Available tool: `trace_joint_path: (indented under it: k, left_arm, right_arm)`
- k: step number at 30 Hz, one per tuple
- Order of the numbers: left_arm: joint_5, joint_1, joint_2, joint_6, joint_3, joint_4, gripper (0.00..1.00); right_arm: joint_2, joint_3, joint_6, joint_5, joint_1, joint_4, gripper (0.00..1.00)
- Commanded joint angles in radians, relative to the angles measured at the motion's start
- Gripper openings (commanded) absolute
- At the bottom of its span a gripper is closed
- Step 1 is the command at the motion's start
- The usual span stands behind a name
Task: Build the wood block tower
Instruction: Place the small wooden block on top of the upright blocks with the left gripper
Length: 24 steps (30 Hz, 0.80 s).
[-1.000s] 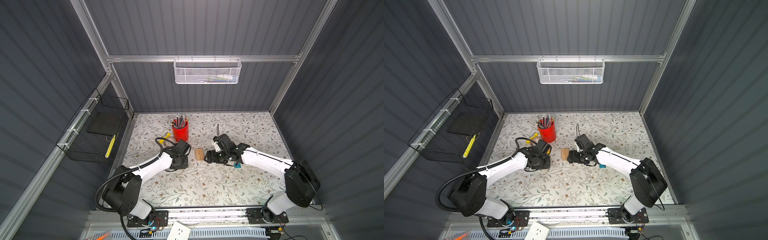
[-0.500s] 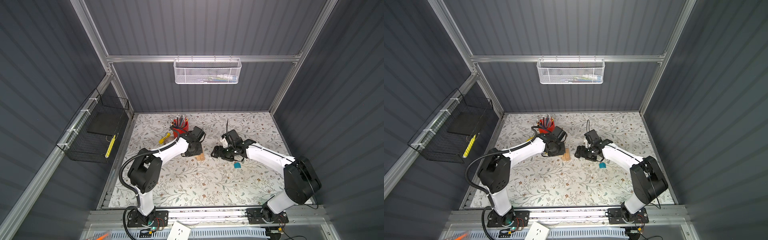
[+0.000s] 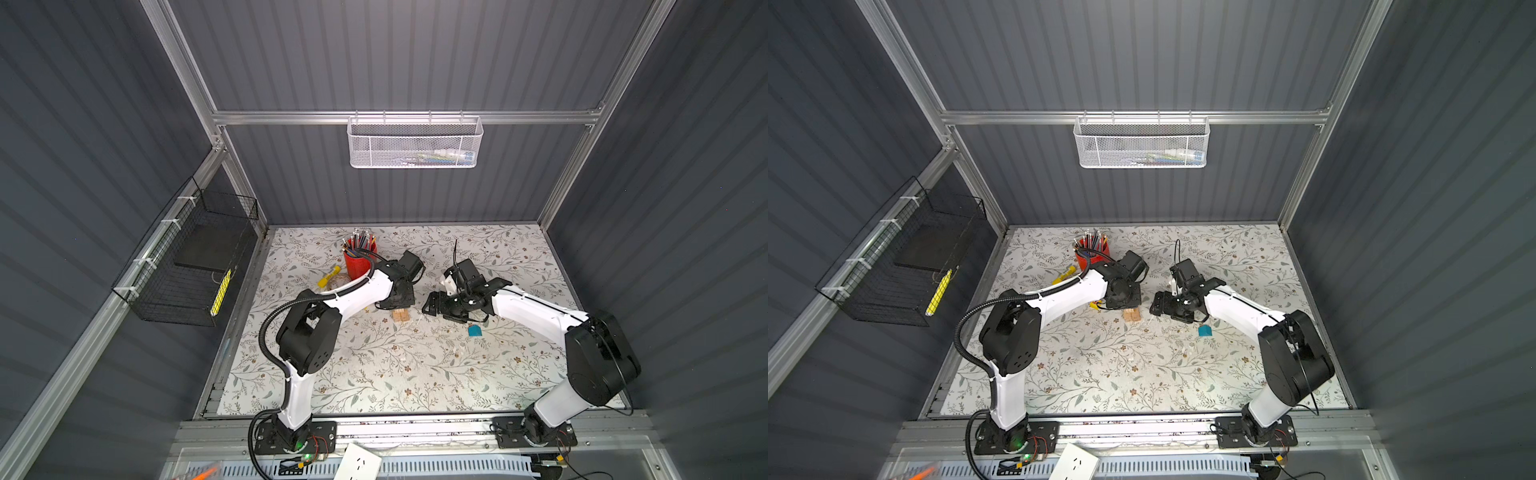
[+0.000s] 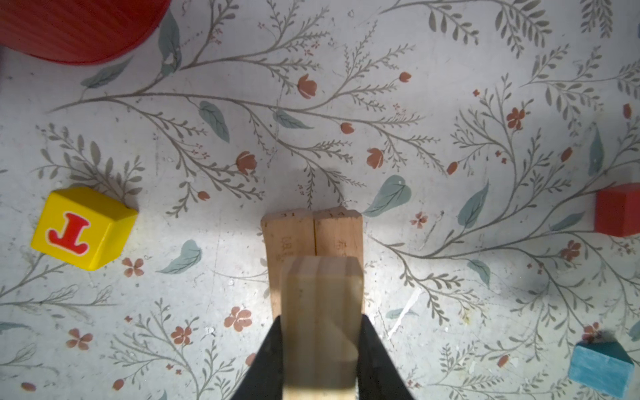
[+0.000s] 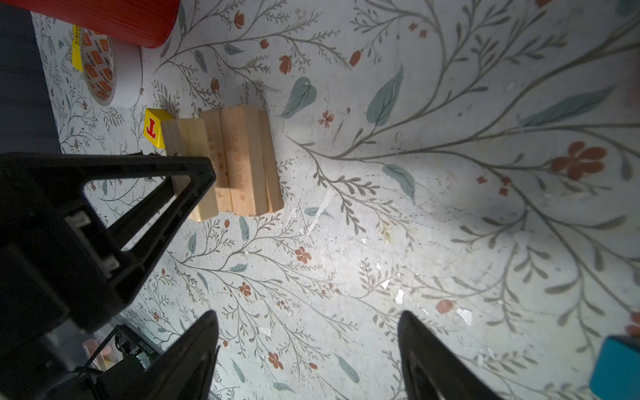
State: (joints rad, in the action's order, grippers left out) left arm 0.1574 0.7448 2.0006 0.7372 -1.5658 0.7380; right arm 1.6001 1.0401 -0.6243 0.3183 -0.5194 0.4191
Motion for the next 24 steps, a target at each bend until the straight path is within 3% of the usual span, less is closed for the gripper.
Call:
trace_joint_path:
  k: [1,24]
  left_arm:
    - [0.022,0.01,0.029,-0.012,-0.036,0.045,0.12]
    - [0.035,0.019,0.085,0.002,-0.057,0.046,0.22]
  right_arm:
    - [0.01,0.002,0.002,0.001,0.005,0.015,0.81]
    - [0.007,-0.017,0.001,-0.007,0.007,0.01,0.82]
